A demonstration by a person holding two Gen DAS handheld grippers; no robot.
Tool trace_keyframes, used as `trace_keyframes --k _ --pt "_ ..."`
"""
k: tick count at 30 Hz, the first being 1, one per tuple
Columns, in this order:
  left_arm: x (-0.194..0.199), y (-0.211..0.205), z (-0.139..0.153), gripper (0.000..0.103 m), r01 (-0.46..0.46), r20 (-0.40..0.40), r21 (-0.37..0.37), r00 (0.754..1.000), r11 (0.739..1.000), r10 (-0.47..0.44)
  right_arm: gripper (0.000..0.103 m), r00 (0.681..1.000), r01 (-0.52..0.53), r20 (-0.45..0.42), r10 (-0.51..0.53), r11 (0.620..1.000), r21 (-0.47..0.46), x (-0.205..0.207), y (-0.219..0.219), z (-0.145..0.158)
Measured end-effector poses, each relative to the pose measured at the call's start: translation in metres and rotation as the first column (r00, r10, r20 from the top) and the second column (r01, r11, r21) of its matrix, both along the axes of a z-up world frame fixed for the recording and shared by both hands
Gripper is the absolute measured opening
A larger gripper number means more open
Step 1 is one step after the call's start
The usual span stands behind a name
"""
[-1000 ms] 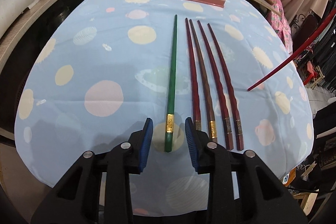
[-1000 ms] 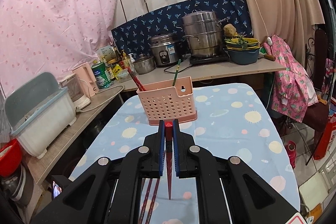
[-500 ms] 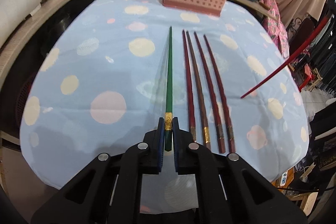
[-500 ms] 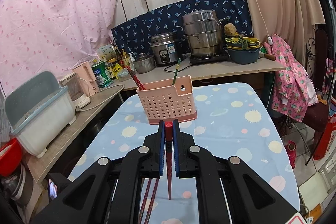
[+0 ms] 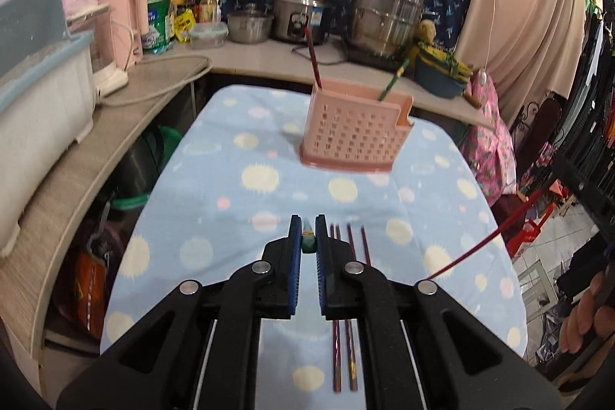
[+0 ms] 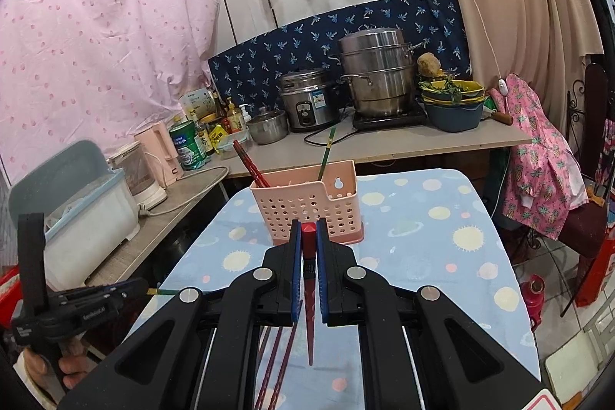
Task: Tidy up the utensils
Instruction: 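Open the left tool over the basket while the right tool releases the red chopstick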
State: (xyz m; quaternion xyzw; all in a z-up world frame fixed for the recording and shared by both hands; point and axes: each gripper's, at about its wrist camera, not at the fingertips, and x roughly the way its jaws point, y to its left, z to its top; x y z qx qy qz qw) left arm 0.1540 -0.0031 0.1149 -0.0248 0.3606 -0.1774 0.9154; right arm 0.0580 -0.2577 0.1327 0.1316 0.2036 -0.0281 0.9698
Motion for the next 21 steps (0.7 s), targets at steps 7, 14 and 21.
trace_keyframes --k 7,14,21 --pt "0.038 -0.016 0.034 0.007 -0.008 0.056 -0.012 0.998 1.000 0.009 0.008 1.000 -0.020 0.003 0.020 1.000 0.004 0.034 -0.011 0.017" --pt "0.077 -0.028 0.075 0.007 -0.012 0.103 -0.068 0.994 0.998 0.019 0.008 0.998 -0.041 0.046 0.040 0.999 0.019 0.079 -0.027 0.046" --pt "0.118 -0.043 0.134 0.007 -0.020 0.209 -0.148 0.977 0.989 0.051 0.008 0.993 -0.047 0.115 0.039 0.997 0.065 0.135 -0.049 0.081"
